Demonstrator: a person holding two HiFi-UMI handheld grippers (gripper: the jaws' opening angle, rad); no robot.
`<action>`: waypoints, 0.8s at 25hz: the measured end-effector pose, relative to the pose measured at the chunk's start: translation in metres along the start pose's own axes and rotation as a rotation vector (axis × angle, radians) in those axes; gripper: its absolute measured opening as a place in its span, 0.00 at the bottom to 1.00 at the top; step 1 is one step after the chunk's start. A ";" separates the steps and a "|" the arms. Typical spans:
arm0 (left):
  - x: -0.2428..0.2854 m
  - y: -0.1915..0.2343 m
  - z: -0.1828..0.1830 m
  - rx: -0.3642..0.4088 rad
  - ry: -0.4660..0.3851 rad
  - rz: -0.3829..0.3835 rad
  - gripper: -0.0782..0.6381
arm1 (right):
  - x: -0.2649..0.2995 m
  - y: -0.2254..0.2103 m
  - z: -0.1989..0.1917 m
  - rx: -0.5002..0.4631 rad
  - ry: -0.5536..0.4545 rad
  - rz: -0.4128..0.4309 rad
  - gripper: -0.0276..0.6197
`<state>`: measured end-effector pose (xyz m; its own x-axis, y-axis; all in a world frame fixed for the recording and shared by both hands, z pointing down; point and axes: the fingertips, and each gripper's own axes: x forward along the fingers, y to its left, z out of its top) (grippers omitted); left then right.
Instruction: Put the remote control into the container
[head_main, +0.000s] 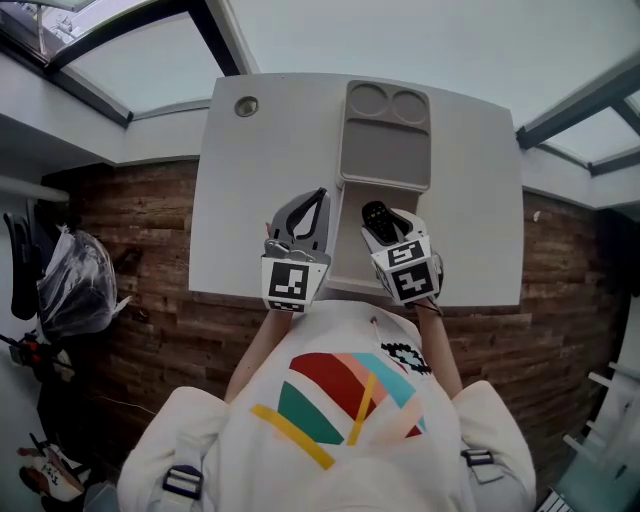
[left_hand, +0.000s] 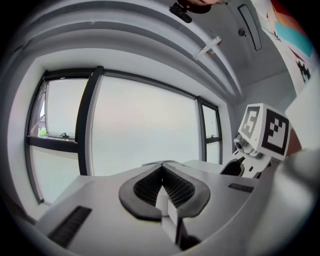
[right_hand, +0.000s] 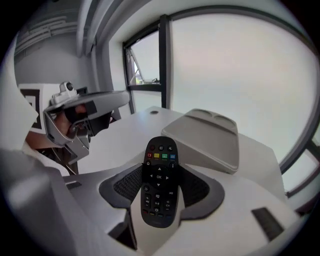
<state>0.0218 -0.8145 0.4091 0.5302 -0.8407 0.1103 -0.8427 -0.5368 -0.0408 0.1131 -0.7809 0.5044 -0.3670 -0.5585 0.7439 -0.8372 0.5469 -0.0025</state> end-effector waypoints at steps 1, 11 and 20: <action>0.002 -0.002 -0.001 -0.003 0.002 -0.011 0.12 | 0.006 0.003 -0.006 -0.007 0.030 0.014 0.41; 0.008 0.002 -0.008 0.007 0.028 -0.028 0.12 | 0.041 0.022 -0.038 -0.096 0.227 0.106 0.41; 0.011 0.009 -0.011 0.030 0.042 -0.021 0.12 | 0.058 0.026 -0.050 -0.242 0.342 0.055 0.41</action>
<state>0.0187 -0.8277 0.4208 0.5429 -0.8257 0.1530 -0.8279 -0.5568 -0.0674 0.0905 -0.7678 0.5814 -0.2185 -0.3071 0.9263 -0.6854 0.7239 0.0783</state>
